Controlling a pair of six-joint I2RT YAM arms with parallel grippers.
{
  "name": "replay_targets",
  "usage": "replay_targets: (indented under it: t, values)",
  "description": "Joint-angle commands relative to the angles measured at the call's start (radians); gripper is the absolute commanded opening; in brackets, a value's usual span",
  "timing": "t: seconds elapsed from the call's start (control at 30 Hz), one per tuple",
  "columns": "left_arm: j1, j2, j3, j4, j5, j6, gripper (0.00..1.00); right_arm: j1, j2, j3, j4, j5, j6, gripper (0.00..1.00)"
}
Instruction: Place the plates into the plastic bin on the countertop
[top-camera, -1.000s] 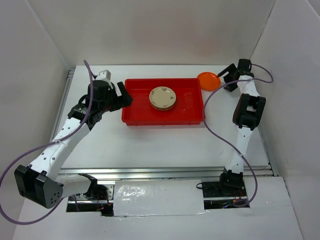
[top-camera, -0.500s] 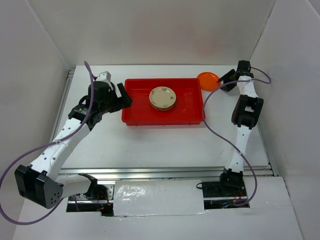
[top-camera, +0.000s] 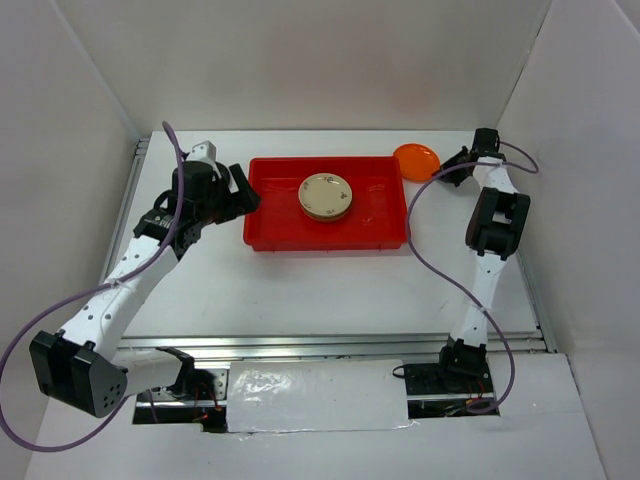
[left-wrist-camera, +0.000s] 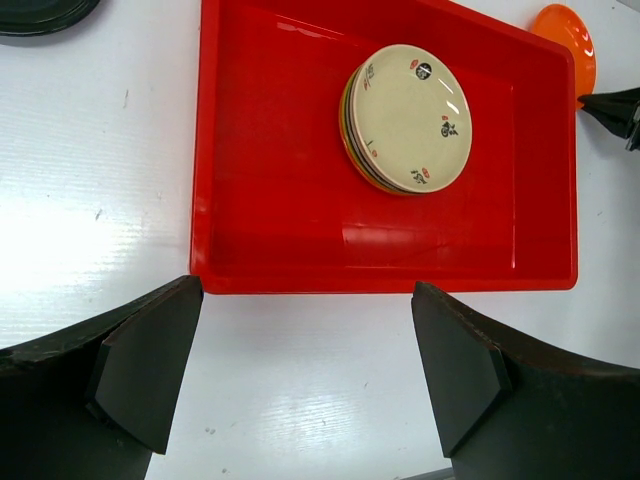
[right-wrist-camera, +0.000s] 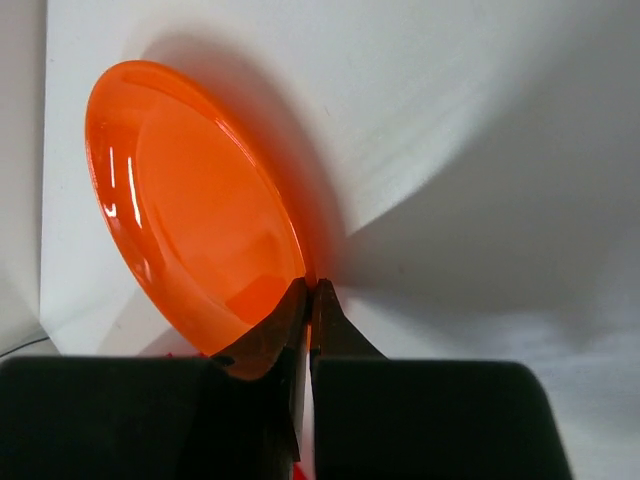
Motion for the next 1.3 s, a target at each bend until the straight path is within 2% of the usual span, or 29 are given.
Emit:
replay_targets:
  t: [0.0,0.07,0.17,0.57,0.67,0.77,0.8,0.9,1.07,1.27]
  values:
    - [0.006,-0.026,-0.004,0.041,-0.005,0.004,0.99,0.009,-0.159,-0.172,0.052,0.066,0.011,0.00]
    - [0.006,-0.032,-0.012,0.041,-0.021,-0.002,0.99,0.013,-0.289,-0.317,0.143,0.116,0.036,0.00]
    - [0.010,-0.047,-0.023,0.041,-0.035,-0.007,0.99,0.015,-0.441,-0.445,0.237,0.173,0.087,0.00]
    - [0.018,-0.133,-0.043,0.004,-0.049,-0.011,0.99,0.069,-0.705,-0.435,0.191,0.429,0.127,0.00]
    - [0.039,-0.144,-0.026,-0.040,-0.084,-0.043,0.99,0.098,-0.761,-0.438,0.189,0.380,0.088,0.00]
    - [0.122,-0.143,-0.004,-0.082,-0.083,-0.089,0.99,0.151,-0.789,-0.435,0.195,0.289,0.035,0.00]
    - [0.150,-0.143,-0.014,-0.065,-0.055,-0.118,0.99,0.167,-0.775,-0.414,0.139,0.191,0.016,0.00]
    - [0.272,-0.129,-0.031,-0.030,0.009,-0.157,0.99,0.246,-0.704,-0.344,0.065,0.086,-0.033,0.00]
    - [0.441,-0.048,0.009,0.010,0.213,-0.168,0.99,0.358,-0.657,-0.464,0.164,-0.061,-0.021,0.00]
    - [0.513,-0.061,0.040,-0.004,0.363,-0.106,0.99,0.431,-0.560,-0.542,0.295,-0.166,0.039,0.00]
